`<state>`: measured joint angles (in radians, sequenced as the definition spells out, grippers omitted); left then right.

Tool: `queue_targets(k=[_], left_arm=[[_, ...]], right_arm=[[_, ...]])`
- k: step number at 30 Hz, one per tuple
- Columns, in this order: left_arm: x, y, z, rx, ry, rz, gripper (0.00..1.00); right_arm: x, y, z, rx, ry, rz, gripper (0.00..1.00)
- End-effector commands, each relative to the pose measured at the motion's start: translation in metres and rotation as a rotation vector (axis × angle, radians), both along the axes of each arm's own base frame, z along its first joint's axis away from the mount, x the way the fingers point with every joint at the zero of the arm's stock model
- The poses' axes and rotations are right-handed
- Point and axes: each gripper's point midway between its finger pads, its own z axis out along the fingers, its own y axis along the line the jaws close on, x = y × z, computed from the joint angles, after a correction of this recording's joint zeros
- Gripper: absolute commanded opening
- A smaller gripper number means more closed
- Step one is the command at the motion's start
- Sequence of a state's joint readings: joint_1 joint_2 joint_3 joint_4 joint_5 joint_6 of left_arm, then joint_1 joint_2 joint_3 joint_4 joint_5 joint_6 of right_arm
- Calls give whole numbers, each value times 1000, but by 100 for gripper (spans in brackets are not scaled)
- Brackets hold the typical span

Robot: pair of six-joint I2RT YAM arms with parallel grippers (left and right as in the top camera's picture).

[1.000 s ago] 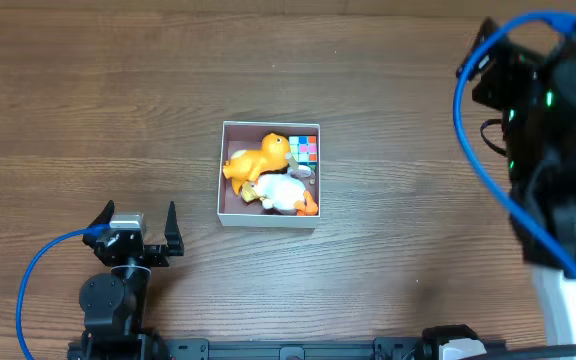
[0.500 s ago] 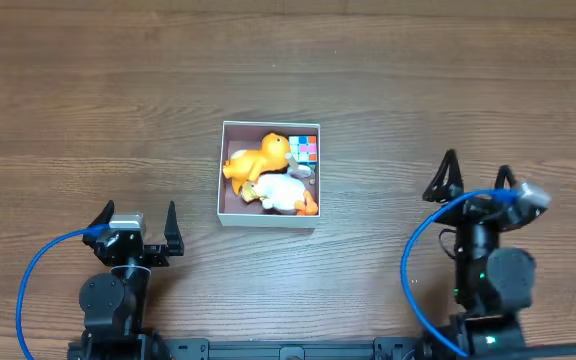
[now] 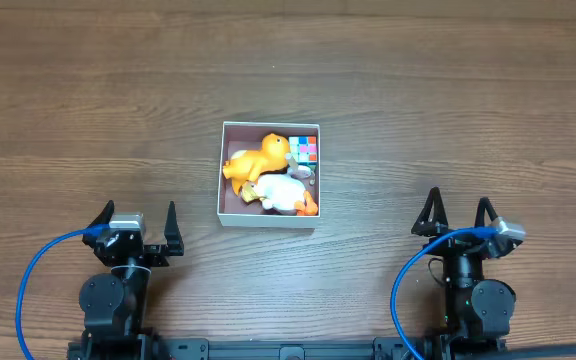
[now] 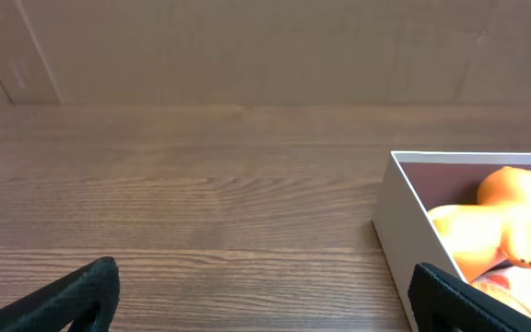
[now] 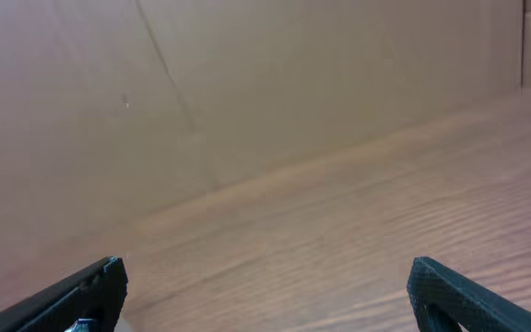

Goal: Pack container

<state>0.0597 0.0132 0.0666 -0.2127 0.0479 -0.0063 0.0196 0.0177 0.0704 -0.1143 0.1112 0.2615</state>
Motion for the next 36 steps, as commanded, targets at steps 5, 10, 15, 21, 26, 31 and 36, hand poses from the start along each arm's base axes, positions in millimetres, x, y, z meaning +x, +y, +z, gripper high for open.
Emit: queue_targets(k=[5, 10, 15, 21, 26, 31, 36], left_arm=[[0, 2, 1, -15, -7, 14, 100], [0, 2, 1, -15, -7, 14, 100], [0, 2, 1, -15, -7, 14, 100], [0, 2, 1, -15, -7, 13, 100], [0, 2, 1, -15, -7, 14, 100], [0, 2, 1, -15, -7, 14, 100], [0, 2, 1, -15, -7, 14, 100]], right_arm=[[-2, 1, -24, 0, 89, 9, 100], [-2, 4, -24, -26, 93, 24, 100], [-2, 4, -24, -26, 93, 23, 100], [-2, 4, -24, -26, 92, 24, 100], [-2, 4, -24, -26, 92, 24, 100], [-2, 4, -24, -26, 93, 23, 100], [-2, 4, -24, -26, 92, 24, 100]])
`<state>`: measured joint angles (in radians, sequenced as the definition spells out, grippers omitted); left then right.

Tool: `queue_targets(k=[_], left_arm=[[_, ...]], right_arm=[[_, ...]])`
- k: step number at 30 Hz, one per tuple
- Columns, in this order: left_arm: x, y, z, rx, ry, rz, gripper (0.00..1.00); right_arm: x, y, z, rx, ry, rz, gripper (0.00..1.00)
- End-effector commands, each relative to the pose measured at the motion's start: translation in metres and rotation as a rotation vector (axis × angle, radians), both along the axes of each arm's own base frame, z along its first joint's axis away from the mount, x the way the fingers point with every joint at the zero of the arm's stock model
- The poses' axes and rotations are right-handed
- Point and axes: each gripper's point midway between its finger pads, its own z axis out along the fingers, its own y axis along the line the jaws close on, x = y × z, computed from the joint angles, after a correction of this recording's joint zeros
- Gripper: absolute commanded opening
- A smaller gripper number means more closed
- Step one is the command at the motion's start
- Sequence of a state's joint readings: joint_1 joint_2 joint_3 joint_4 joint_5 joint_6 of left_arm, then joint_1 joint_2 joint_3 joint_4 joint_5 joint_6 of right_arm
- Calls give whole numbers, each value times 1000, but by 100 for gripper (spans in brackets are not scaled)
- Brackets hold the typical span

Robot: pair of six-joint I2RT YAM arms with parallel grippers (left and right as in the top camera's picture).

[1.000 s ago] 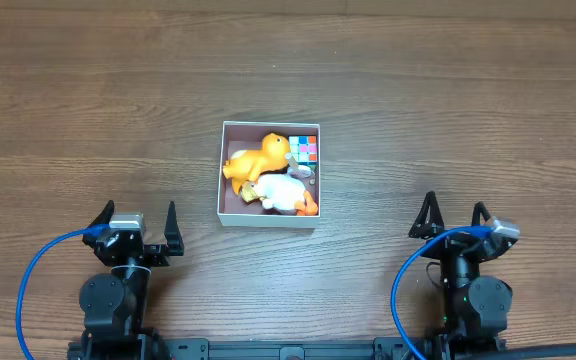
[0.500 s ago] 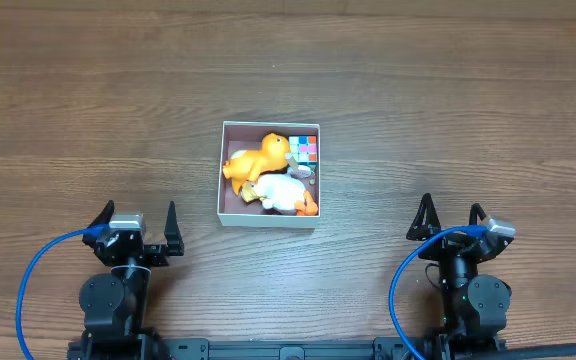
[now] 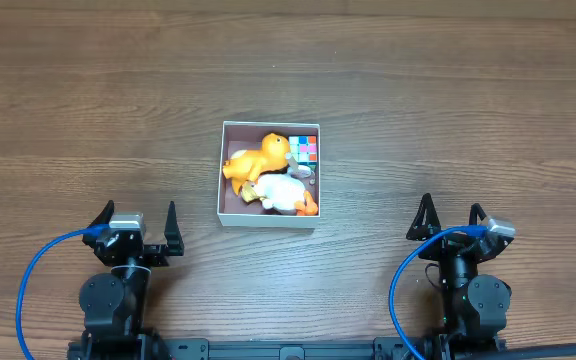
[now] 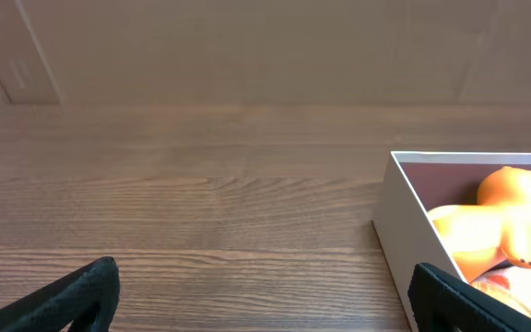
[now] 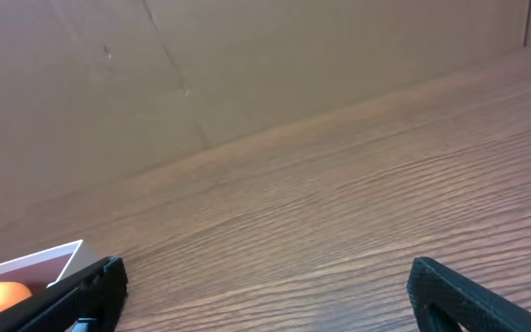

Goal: Pack container

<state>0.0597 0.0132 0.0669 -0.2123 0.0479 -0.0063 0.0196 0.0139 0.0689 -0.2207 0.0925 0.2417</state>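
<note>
A white open box (image 3: 230, 213) sits at the table's middle. Inside lie an orange toy duck (image 3: 258, 156), a white toy duck (image 3: 284, 193) and a colourful cube (image 3: 306, 150). My left gripper (image 3: 136, 222) stands open near the front edge, left of the box, nothing between its fingers. The left wrist view shows the box's near wall (image 4: 404, 231) and the orange duck (image 4: 510, 217) at the right. My right gripper (image 3: 450, 215) is open at the front right, empty. The box's corner (image 5: 35, 263) appears at the lower left of the right wrist view.
The wooden table (image 3: 448, 90) stretches all round the box. A brown cardboard wall (image 5: 247, 65) stands behind the table in both wrist views. Blue cables (image 3: 28, 290) loop beside each arm's base.
My right gripper has turned a little to the left, so the box's corner now shows in its wrist view. The left arm and the box's contents are unchanged.
</note>
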Motion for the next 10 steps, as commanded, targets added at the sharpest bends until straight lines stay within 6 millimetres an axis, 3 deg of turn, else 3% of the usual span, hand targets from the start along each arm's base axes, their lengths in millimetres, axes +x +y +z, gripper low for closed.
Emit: queue_targets(k=[1, 10], left_arm=[[0, 2, 0, -15, -7, 14, 100], [0, 2, 0, -15, -6, 14, 100]], right_arm=[[0, 1, 2, -5, -13, 4, 100], [0, 1, 2, -5, -13, 4, 100]])
